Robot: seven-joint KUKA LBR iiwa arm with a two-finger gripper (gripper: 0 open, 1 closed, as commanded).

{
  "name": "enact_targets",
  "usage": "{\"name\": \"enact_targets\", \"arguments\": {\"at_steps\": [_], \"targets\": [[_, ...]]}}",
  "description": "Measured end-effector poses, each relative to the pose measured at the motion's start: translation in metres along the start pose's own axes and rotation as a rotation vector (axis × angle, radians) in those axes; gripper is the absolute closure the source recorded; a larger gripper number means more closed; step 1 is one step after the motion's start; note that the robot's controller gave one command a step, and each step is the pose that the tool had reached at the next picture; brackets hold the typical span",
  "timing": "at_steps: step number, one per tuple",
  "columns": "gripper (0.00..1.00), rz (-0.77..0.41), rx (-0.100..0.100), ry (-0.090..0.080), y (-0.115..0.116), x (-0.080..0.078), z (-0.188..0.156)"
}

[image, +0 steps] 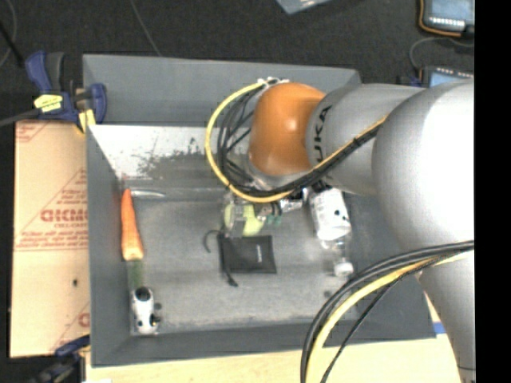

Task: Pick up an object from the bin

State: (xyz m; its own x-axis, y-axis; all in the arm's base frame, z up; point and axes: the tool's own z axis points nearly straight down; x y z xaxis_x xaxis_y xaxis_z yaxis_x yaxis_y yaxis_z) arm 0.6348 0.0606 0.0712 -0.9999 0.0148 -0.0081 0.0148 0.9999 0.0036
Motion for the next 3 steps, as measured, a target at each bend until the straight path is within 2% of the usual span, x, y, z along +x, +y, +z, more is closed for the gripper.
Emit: {"name": "enact_targets", "arguments": {"at_steps": [1, 2, 3], "targets": [[1.0, 0.001, 0.0, 0.0, 0.0, 0.0, 0.0], [1.0, -0.01, 0.001, -0.004, -0.013, 0.002, -0.021], [1.0, -0.025, 0.001, -0.009, -0.029, -0.001, -0.021]]}}
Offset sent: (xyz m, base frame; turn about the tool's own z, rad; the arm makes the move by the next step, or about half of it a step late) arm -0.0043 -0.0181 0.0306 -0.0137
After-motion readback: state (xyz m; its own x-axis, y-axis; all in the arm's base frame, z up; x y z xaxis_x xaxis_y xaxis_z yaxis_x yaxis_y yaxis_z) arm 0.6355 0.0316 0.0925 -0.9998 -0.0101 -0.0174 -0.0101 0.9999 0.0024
